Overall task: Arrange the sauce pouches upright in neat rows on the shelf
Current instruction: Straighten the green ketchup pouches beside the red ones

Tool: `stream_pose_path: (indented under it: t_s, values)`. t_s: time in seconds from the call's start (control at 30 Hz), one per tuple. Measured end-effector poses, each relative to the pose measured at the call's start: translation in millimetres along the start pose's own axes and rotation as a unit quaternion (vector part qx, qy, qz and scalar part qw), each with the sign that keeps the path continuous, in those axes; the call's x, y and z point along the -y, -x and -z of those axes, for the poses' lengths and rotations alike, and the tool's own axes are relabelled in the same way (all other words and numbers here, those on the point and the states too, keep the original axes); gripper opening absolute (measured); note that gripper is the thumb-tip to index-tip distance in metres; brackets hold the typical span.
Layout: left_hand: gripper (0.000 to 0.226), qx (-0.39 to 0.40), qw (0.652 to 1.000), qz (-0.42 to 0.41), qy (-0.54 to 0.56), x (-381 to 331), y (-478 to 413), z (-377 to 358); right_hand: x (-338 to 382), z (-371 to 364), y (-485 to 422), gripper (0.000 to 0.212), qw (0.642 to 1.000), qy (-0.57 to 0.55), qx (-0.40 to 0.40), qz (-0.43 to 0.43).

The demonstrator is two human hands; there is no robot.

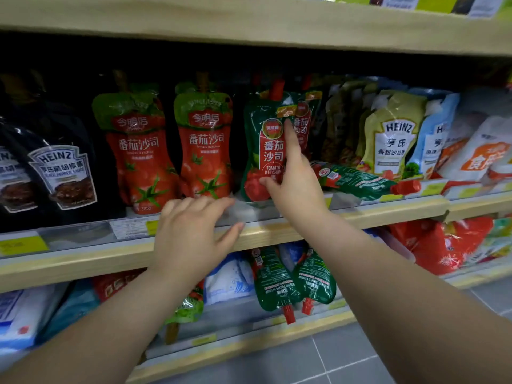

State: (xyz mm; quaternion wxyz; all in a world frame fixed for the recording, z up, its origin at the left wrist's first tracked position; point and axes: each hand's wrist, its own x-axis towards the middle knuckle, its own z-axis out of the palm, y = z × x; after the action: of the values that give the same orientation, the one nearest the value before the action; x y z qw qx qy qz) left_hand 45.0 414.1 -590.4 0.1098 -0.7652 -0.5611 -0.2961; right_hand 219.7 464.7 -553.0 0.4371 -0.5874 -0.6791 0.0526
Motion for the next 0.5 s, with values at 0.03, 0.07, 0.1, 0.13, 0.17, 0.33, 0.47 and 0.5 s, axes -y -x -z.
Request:
stream_pose_path:
  t_s: [0.03, 0.07, 0.1, 0.13, 0.17, 0.33, 0.47, 0.5]
  values:
    - [0.045, -0.004, 1.000, -0.004, -0.008, 1, 3, -3, 1, -2, -2, 0.102, 1.000, 0.007, -0.001, -0.002]
    - [0.046, -0.010, 1.000, -0.009, -0.013, 2, 4, -5, 2, -4, -4, 0.101, 1.000, 0.014, -0.004, -0.003]
    - [0.046, -0.017, 1.000, -0.015, -0.016, 3, 5, -6, 3, -6, -6, 0.100, 1.000, 0.023, -0.007, -0.004]
    - [0.046, -0.024, 0.999, -0.021, -0.018, 4, 5, -8, 4, -8, -7, 0.100, 0.999, 0.032, -0.009, -0.004]
    - [0.046, -0.029, 0.999, -0.026, -0.019, 5, 5, -9, 5, -10, -9, 0.099, 0.999, 0.040, -0.010, -0.003]
    - [0.045, -0.048, 0.998, -0.033, -0.020, 7, 6, -13, 8, -11, -14, 0.096, 0.998, 0.065, 0.012, -0.006]
    - [0.044, -0.048, 0.998, -0.032, -0.023, 5, 6, -13, 16, 5, -2, 0.087, 0.997, 0.075, 0.032, 0.003]
    - [0.044, -0.048, 0.998, -0.030, -0.023, 4, 6, -12, 18, 14, 3, 0.081, 0.995, 0.092, 0.027, 0.025]
